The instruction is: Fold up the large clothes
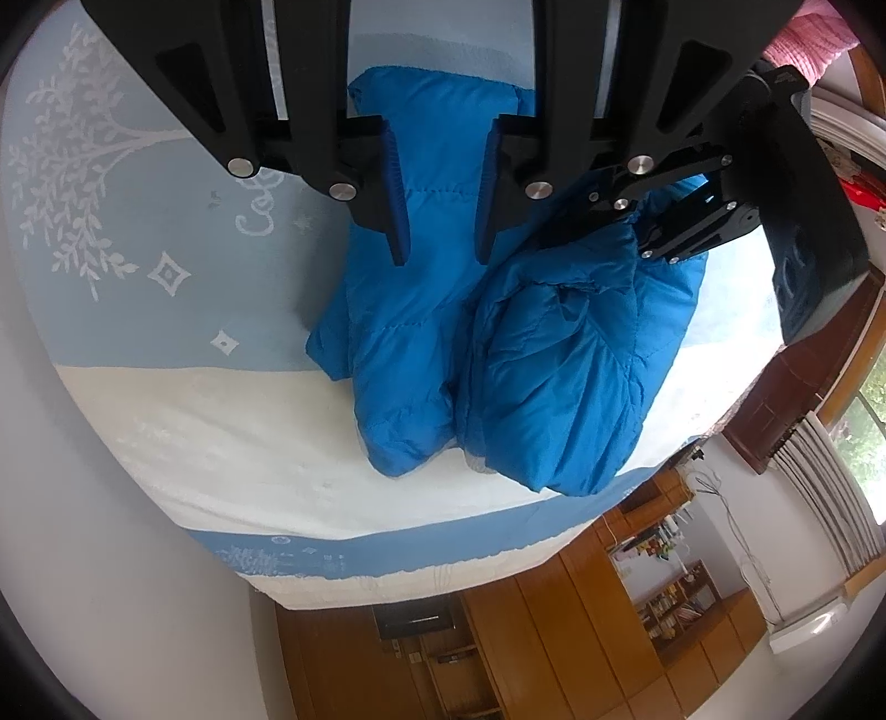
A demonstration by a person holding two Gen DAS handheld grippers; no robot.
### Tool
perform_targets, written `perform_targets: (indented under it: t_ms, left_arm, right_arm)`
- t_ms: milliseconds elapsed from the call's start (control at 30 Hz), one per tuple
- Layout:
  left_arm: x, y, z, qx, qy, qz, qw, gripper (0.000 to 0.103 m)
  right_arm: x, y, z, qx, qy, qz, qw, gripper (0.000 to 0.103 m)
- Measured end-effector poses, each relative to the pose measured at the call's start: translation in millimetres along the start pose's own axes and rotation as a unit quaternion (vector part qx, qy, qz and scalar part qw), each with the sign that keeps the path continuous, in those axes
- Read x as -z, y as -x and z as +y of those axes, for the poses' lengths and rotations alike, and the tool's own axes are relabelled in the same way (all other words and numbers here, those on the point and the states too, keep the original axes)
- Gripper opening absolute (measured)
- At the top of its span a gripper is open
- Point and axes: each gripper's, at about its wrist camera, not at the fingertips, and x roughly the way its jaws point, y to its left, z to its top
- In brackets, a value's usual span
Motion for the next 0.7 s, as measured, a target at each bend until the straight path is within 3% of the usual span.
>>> perform_targets:
  t_ms: [133,167,200,267,300,500,600,633,700]
  left_arm:
    - [-0.1,8.9,3.1,0.005,0.004,-0.002,1.0000,0.025]
    - [-0.2,14.3,2.9,0.011,0.001,-0.006,0.9999,0.027]
    - [0.2,20.0,2.4,0.020,-0.002,-0.007,0.9998,0.034]
    - [0.7,34.0,2.1,0.055,0.001,-0.008,0.9985,0.051]
    - [1.1,43.1,2.8,0.072,0.008,-0.012,0.9973,0.059]
    - [-3.1,92.7,28.3,0.106,0.054,-0.038,0.9921,0.059]
    - [-11.0,103.3,61.3,0.044,0.090,-0.055,0.9934,0.059]
    - [-14.1,101.8,76.9,0.002,0.104,-0.057,0.9930,0.058]
    - [-16.9,94.3,98.6,-0.036,0.116,-0.052,0.9913,0.058]
  right_arm:
    - [-10.4,1.6,4.6,-0.013,0.006,-0.007,1.000,0.041]
    - [-13.9,3.3,5.7,-0.017,0.007,-0.010,1.000,0.050]
    - [-18.9,4.2,4.6,-0.024,0.006,-0.011,1.000,0.061]
    - [-29.6,7.3,3.7,-0.051,0.001,-0.014,0.999,0.069]
    - [-36.4,7.6,3.2,-0.067,-0.001,-0.013,0.998,0.069]
    - [-64.2,-17.3,0.0,-0.115,-0.015,0.030,0.993,0.075]
    - [-73.5,-42.8,-2.0,-0.154,-0.040,0.074,0.984,0.079]
    - [-77.0,-53.9,-3.5,-0.165,-0.051,0.090,0.981,0.080]
    - [-81.7,-73.7,-6.0,-0.170,-0.068,0.117,0.976,0.082]
